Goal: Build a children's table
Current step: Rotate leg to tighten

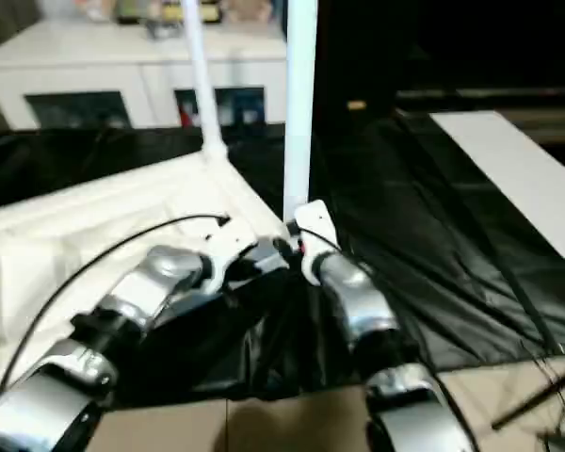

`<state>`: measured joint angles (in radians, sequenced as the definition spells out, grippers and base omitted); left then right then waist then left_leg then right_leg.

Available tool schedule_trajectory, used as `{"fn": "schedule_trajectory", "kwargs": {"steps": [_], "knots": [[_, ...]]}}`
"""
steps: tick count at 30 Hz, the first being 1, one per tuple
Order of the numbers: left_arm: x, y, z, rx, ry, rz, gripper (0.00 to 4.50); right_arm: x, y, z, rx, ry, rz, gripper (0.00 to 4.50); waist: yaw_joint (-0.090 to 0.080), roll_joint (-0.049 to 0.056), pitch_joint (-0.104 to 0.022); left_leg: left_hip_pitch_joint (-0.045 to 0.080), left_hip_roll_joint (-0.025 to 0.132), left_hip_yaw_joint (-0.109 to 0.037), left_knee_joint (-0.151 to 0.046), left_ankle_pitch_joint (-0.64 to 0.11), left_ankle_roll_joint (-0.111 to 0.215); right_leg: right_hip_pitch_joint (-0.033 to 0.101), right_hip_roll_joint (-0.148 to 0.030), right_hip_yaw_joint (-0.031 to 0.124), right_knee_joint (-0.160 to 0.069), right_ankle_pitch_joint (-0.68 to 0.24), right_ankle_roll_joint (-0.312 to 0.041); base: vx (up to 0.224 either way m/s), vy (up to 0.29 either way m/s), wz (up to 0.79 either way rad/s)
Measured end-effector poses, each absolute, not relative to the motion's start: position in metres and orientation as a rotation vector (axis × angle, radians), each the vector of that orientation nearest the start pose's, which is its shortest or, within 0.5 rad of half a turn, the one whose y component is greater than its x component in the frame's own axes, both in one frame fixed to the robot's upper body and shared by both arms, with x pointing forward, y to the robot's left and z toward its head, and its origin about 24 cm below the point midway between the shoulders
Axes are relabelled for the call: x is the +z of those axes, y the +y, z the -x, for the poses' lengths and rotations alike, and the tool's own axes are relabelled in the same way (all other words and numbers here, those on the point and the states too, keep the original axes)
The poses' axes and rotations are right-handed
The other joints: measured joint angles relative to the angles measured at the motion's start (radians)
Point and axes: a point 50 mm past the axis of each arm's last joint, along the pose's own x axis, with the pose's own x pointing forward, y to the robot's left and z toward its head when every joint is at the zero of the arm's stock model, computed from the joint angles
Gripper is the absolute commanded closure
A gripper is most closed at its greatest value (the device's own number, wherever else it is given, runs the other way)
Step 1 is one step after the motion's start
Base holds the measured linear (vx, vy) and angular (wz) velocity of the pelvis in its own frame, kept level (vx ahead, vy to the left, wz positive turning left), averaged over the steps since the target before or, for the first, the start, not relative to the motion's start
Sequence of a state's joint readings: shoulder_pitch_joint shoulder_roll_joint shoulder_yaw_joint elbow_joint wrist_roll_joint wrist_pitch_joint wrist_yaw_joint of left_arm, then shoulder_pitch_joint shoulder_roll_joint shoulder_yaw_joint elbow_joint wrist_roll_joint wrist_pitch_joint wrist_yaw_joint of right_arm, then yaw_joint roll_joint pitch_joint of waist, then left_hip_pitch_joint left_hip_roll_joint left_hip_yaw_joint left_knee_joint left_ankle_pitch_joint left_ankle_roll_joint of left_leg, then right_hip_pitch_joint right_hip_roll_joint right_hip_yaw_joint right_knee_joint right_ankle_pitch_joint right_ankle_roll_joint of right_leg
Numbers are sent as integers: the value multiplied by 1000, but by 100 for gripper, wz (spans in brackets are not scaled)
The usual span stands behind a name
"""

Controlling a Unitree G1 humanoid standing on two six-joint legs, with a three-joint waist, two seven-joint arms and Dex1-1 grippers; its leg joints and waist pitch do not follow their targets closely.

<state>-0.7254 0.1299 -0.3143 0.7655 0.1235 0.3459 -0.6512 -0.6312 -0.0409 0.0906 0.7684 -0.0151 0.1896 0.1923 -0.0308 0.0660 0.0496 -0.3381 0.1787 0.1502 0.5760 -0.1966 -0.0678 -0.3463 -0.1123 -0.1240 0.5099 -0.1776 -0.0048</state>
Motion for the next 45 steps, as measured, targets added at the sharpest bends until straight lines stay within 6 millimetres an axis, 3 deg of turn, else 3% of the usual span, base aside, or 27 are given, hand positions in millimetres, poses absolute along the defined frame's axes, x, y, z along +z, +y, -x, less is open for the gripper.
{"fn": "schedule_trajectory", "kwargs": {"steps": [2,3,5,6,7,8,9,10,11,12,13,17,22,26,28,39,45], "knots": [[36,78,-345,-867,548,-425,450,29,-93,-350,380,357,133,191,0,-10,6,7,-3,7,-7,0,0,-3,-2,5,10,-5,0,0,0,0],[36,78,-345,-867,546,-427,450,30,-94,-350,388,357,124,191,-2,-13,9,11,-4,8,-9,-1,0,-7,-4,-1,7,-6,2,0,0,0],[36,81,-345,-872,548,-431,450,31,-95,-350,408,350,115,191,-2,4,14,8,5,-4,-13,-8,8,8,-17,-60,-21,-7,3,0,0,0],[37,82,-345,-878,544,-434,450,32,-96,-351,421,341,117,136,12,12,16,0,12,-6,-17,-8,7,16,-16,-58,6,-22,8,0,0,0],[37,81,-345,-890,538,-442,450,31,-100,-350,438,335,121,122,19,-8,15,2,4,8,-17,-8,7,17,-17,-5,90,-69,-8,49,-71,17],[38,81,-345,-892,534,-447,450,31,-102,-350,458,334,122,122,28,-43,6,10,-7,30,-19,-8,7,15,-22,39,116,-71,26,49,-71,17],[39,82,-346,-894,524,-454,450,32,-104,-350,478,329,121,113,40,-52,5,6,-10,30,-7,-11,6,-1,-17,59,122,-74,41,99,-124,10],[39,84,-346,-906,519,-461,450,34,-106,-350,518,328,127,101,61,-49,3,-9,-8,16,-10,-16,10,-1,-15,54,121,-74,41,17,-51,-10],[41,86,-345,-922,512,-469,450,35,-108,-349,549,323,134,89,69,-35,-5,-16,-8,3,-7,-12,7,-5,-12,47,119,-74,40,105,-52,-35],[40,90,-344,-938,510,-471,450,36,-111,-348,593,319,137,81,72,-29,-9,-22,-6,-7,-9,3,-3,-10,-8,38,116,-72,38,117,-4,-35],[43,93,-343,-968,500,-472,450,39,-116,-347,658,305,148,81,71,-23,-15,-33,3,-10,-5,32,-10,-21,0,36,118,-50,26,143,-8,-35],[48,99,-339,-1041,483,-491,450,45,-128,-343,773,289,203,81,70,-22,-17,-45,10,-4,-5,32,-7,-30,4,35,111,-49,22,27,-4,-3],[51,122,-321,-1219,495,-517,450,51,-147,-322,1068,309,305,81,75,-21,-18,-46,14,4,-5,30,1,-31,4,33,105,-48,20,0,0,0],[54,126,-308,-1360,517,-558,450,52,-143,-313,1213,316,322,81,91,-20,-18,-46,17,10,-4,28,-2,-32,3,34,104,-48,20,0,0,0],[54,127,-303,-1404,522,-579,450,51,-139,-309,1280,323,318,81,95,-19,-18,-46,21,21,-3,28,-3,-32,2,37,104,-48,20,0,0,0],[56,134,-293,-1456,546,-606,450,56,-142,-300,1413,352,357,81,93,-19,-18,-47,24,26,0,28,-3,-33,4,42,105,-47,17,0,0,0],[56,134,-293,-1457,547,-608,450,55,-141,-300,1420,357,349,131,92,-20,-18,-47,24,26,2,28,-3,-33,4,42,106,-47,17,0,0,0]]}}
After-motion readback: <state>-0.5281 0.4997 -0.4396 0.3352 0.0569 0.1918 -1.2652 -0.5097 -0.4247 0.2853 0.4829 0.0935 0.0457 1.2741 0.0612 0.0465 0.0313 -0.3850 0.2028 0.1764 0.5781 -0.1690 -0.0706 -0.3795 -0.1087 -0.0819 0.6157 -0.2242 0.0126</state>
